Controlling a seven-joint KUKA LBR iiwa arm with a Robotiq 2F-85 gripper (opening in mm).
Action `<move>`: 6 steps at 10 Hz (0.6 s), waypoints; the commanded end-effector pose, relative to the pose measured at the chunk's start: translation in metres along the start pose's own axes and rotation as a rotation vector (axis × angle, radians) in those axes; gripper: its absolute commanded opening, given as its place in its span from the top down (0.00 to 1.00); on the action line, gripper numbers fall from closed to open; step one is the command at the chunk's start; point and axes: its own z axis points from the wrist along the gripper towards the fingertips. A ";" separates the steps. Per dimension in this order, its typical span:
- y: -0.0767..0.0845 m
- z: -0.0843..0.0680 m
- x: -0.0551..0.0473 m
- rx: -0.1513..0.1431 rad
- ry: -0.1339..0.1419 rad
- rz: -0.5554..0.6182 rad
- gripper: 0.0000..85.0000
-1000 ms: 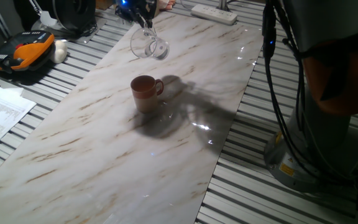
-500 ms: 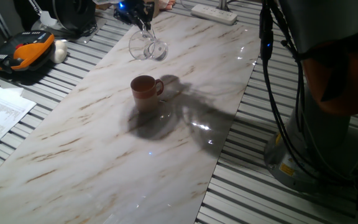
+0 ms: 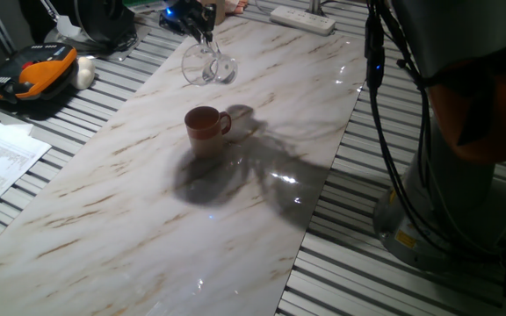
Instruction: Pour the water from one cup into another empty cup
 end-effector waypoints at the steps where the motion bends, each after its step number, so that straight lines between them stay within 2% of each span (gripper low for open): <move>1: 0.000 0.000 0.000 0.001 -0.004 -0.002 1.00; 3: 0.000 0.000 0.000 0.022 -0.032 -0.001 1.00; 6: 0.000 -0.001 0.000 0.018 -0.053 0.004 1.00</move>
